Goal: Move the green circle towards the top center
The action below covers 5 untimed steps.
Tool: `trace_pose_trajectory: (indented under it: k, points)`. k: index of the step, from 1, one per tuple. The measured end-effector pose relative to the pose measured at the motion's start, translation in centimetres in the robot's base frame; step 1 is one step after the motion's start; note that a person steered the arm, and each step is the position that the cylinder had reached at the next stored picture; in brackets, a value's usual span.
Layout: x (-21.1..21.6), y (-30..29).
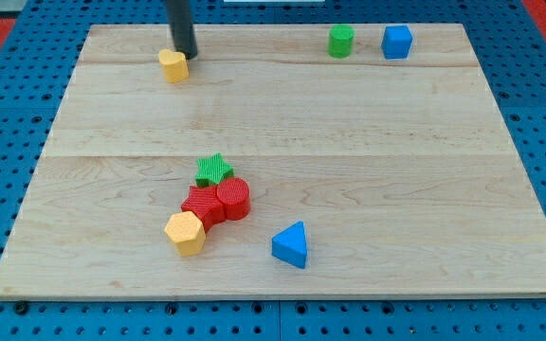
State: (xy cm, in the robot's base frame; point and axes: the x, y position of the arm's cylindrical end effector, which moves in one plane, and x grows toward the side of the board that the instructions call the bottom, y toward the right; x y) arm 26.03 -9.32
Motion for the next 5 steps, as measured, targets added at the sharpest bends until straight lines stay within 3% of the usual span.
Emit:
trace_pose_trajectory:
  k: [1,2,3,4,5]
  points:
    - [3.0,1.9]
    - [3.4,-6.2]
    - [-0.7,-10.9]
    - [0.2,-7.7]
    - [0.4,3.1]
